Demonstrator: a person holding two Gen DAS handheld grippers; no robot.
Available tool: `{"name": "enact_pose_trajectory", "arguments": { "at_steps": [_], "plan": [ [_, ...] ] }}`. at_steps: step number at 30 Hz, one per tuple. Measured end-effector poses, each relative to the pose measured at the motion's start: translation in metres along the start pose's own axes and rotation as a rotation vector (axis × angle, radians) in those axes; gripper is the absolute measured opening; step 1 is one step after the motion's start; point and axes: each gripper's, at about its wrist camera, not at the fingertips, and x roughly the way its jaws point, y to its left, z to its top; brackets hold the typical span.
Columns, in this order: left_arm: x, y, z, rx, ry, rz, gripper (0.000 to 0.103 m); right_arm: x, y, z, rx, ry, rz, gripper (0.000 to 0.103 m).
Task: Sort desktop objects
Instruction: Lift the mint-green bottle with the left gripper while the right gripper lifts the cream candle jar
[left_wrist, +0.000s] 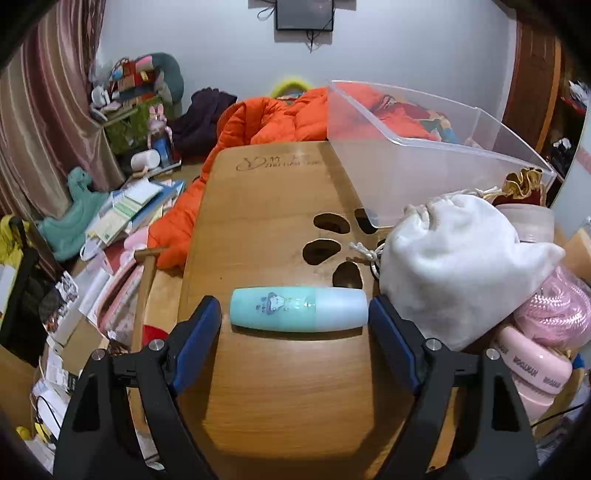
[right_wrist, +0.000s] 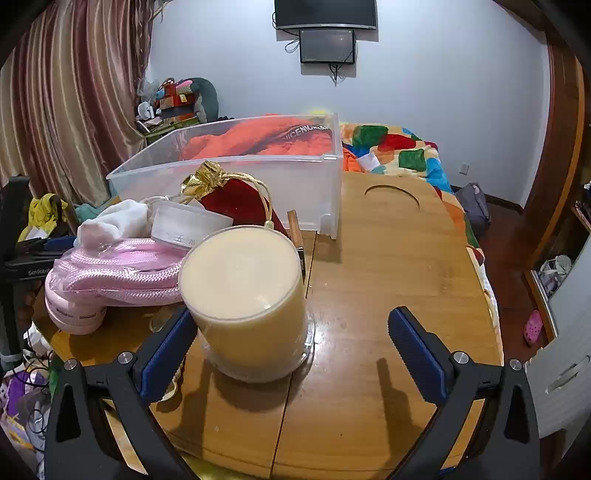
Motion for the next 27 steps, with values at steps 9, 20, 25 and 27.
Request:
{"name": "enact_pose_trajectory", "arguments": {
  "at_steps": [9,20,25,27],
  "plan": [
    [0.002,0.000,-0.001,-0.007,-0.003,-0.014,0.093,0.004,0.005,0.003,-0.006,-0.015,0.028,0.089],
    [-0.002,0.000,-0.003,0.000,-0.038,-0.021,0.073,0.002,0.009,0.006,-0.008,-0.024,0.061,0.055],
    [-0.003,0.000,-0.003,-0.001,-0.035,-0.022,0.073,0.002,-0.001,0.009,0.035,-0.012,0.078,0.055],
    [-0.004,0.000,-0.003,-0.005,-0.035,-0.014,0.073,0.002,-0.004,0.010,0.045,-0.003,0.076,0.055]
  ]
}}
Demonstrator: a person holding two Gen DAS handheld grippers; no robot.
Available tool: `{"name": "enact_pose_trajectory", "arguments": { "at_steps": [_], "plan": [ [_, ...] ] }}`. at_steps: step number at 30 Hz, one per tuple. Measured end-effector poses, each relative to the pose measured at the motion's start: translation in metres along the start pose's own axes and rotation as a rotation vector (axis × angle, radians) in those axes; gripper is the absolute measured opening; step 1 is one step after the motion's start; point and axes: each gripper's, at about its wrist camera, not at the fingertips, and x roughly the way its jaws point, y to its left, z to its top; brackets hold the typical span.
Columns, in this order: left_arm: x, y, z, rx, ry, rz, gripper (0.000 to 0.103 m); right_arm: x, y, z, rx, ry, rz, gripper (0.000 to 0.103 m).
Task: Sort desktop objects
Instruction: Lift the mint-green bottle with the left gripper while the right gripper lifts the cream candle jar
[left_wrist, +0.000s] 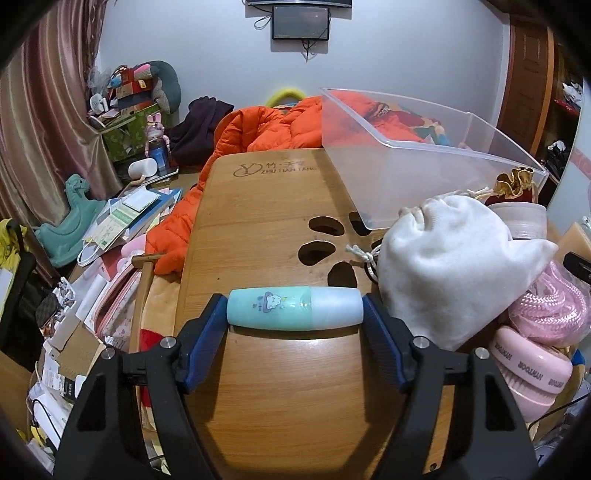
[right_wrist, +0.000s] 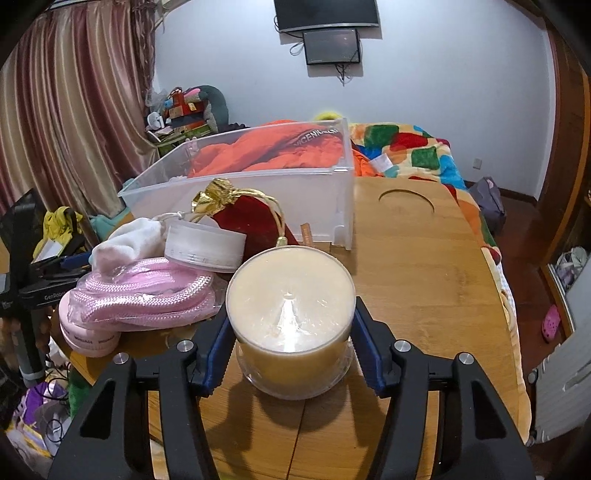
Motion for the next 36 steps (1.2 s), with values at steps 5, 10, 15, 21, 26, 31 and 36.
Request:
{"name": "enact_pose_trajectory", "arguments": {
  "at_steps": [5,10,15,21,26,31,36],
  "plan": [
    [-0.018,-0.005,0.006,0.023,-0.062,0.011,0.073,-0.005,-0.010,0.006,0.032,0.000,-0.002,0.055],
    [-0.049,-0.012,0.022,0.043,-0.141,-0.024,0.073,-0.019,-0.010,0.017,0.020,-0.031,-0.016,0.055],
    [-0.070,-0.016,0.038,0.038,-0.191,-0.076,0.073,-0.031,-0.009,0.034,0.002,-0.066,-0.023,0.055],
    [-0.084,-0.020,0.058,0.035,-0.219,-0.157,0.073,-0.040,-0.010,0.059,-0.002,-0.099,-0.009,0.055],
    [-0.086,-0.019,0.076,0.027,-0.225,-0.195,0.073,-0.045,-0.002,0.082,-0.037,-0.130,-0.007,0.055],
    [-0.082,-0.025,0.092,0.050,-0.238,-0.206,0.073,-0.041,0.003,0.104,-0.050,-0.140,0.004,0.055],
    [-0.070,-0.035,0.113,0.082,-0.231,-0.215,0.073,-0.026,0.007,0.124,-0.054,-0.134,0.023,0.055]
  ]
}}
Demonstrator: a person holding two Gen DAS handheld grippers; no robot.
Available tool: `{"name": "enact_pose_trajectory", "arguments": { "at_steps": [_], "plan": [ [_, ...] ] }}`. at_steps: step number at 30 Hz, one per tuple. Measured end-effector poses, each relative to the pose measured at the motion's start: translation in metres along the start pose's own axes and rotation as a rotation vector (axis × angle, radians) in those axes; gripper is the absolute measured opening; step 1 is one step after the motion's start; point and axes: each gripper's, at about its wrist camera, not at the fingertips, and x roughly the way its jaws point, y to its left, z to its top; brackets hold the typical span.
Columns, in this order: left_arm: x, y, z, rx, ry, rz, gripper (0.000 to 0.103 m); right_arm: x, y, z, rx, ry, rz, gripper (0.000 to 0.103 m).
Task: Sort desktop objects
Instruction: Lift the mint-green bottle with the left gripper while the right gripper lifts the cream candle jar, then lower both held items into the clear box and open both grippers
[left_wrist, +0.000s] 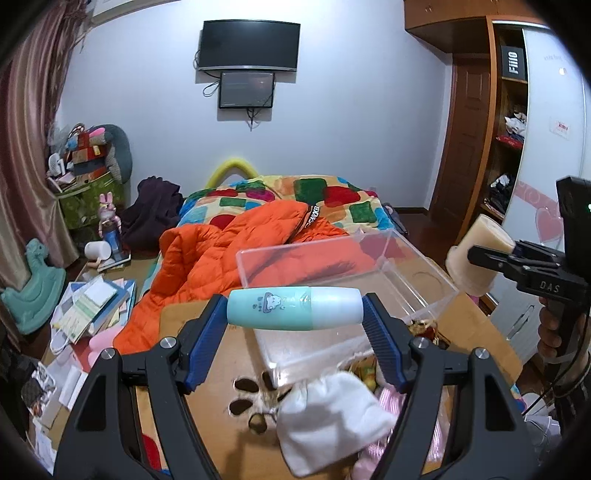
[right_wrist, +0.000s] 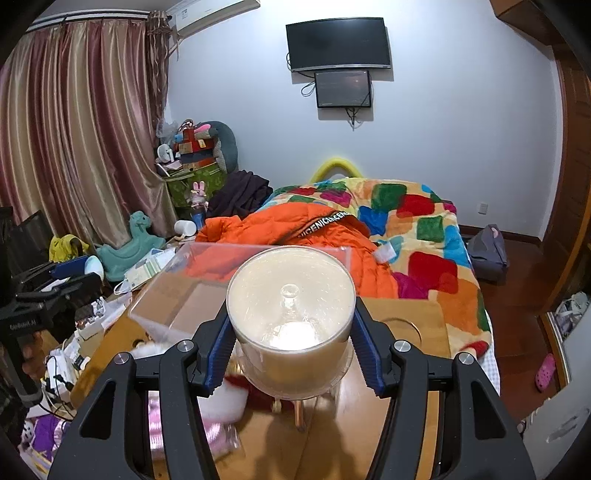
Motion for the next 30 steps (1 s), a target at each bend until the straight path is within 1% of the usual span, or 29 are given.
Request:
{"name": "enact_pose_trajectory", "arguments": {
  "at_steps": [7,11,16,21,23,26,28,30],
  "plan": [
    [0.040,-0.007,0.012,0.031,0.046,-0.001,0.073,0.037,0.004,0.014,-0.018,0.040,0.017,0.055],
    [0.068,-0.011,0.014,0.044,0.100,-0.008,0.073,0.060,0.003,0.013,-0.028,0.082,0.024,0.055],
    [0.100,-0.016,0.012,0.089,0.172,0.000,0.073,0.093,0.000,0.007,-0.044,0.155,0.029,0.055],
    [0.120,-0.020,0.008,0.117,0.240,-0.028,0.073,0.119,0.001,0.002,-0.085,0.213,0.024,0.055],
    [0.128,-0.022,0.005,0.136,0.265,-0.018,0.073,0.128,0.003,0.000,-0.100,0.234,0.030,0.055],
    [0.136,-0.023,0.001,0.158,0.285,-0.012,0.073,0.135,0.010,-0.004,-0.129,0.258,0.028,0.055],
    [0.138,-0.027,-0.002,0.178,0.285,-0.006,0.073,0.140,0.015,-0.006,-0.164,0.267,0.014,0.055],
    [0.141,-0.029,-0.002,0.182,0.295,-0.022,0.073,0.143,0.020,-0.007,-0.200,0.268,-0.006,0.054]
  ]
}}
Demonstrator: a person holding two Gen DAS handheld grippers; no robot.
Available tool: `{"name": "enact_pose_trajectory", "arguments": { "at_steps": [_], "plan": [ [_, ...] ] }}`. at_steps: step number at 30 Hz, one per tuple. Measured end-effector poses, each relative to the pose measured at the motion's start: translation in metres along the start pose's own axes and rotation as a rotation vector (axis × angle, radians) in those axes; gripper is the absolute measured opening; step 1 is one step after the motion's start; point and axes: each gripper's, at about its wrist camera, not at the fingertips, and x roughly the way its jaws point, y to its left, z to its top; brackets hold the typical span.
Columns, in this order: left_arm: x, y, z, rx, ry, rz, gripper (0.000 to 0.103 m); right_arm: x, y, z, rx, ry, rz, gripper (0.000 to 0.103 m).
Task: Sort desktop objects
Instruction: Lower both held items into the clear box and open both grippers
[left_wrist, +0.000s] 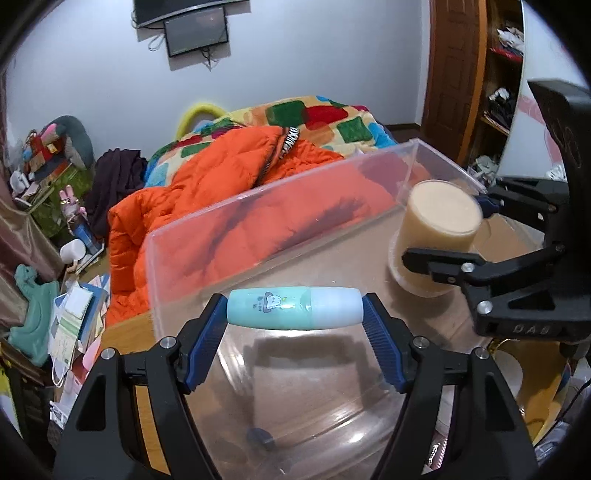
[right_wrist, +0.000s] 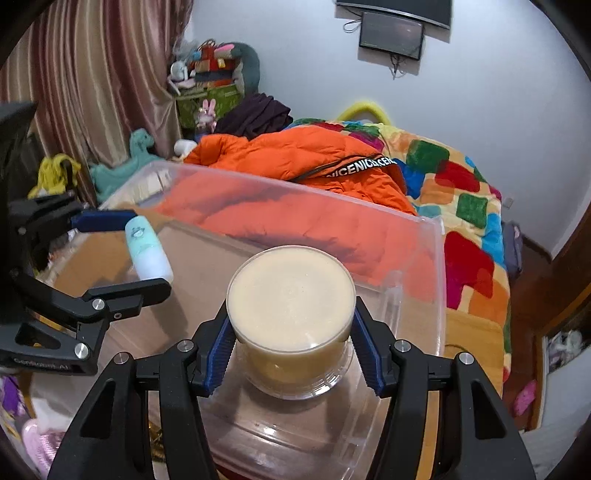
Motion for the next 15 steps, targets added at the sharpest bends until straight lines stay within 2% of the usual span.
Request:
{"name": "enact_pose_trajectory", "arguments": {
  "at_steps": [7,15],
  "plan": [
    [0.004,0.002,0.004,-0.014,0.018,-0.023,0.073,-0.008,0.017,0.008,-0.081,-0.025,-0.051,0.053],
    [0.001,0.000,0.003,-0.001,0.015,0.007,0.073,-0.019,0.027,0.008,-0.141,-0.039,-0.103,0.056]
  ]
}}
